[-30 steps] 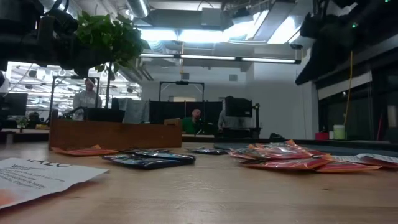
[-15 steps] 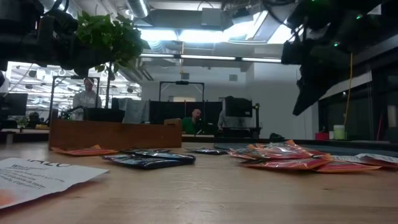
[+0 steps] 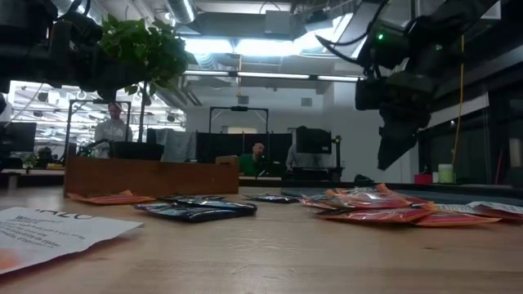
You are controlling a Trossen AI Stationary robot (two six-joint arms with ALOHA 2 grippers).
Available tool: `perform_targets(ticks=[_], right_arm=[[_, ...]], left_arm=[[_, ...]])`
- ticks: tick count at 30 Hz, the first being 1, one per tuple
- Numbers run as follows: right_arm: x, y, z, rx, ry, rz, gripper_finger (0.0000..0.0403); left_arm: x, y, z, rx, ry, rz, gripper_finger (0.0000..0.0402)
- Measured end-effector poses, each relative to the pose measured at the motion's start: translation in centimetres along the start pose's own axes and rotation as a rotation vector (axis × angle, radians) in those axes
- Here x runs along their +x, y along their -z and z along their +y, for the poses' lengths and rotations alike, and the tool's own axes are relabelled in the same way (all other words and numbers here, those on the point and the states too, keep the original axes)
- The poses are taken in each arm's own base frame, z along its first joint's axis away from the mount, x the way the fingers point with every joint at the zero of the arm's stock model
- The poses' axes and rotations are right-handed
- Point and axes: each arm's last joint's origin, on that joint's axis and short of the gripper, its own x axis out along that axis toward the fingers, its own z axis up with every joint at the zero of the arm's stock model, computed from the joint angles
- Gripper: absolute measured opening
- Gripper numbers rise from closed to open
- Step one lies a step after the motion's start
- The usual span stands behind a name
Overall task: Pick & Place Tea
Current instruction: Put the orange tea bag into the right section of the wooden organizer
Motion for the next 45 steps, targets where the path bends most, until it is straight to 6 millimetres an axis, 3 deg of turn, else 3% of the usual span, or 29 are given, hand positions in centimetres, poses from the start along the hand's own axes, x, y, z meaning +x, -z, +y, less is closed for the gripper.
perform_targets(ticks=[15, 36, 45], right_arm=[[2.2, 0.4, -3.7, 0.045, -0.047, 0.032, 0.019], [3.0, 1.6, -4.0, -0.012, -0.139, -0.003, 0.019], [3.8, 1.6, -4.0, -0.013, -0.199, 0.015, 0.0138]], left_arm=[[0.0, 0.0, 0.0, 0.0, 0.0, 0.0, 0.0012], [0.0, 0.0, 0.0, 0.0, 0.0, 0.0, 0.0011], [0.0, 0.0, 0.0, 0.0, 0.0, 0.0, 0.0012]])
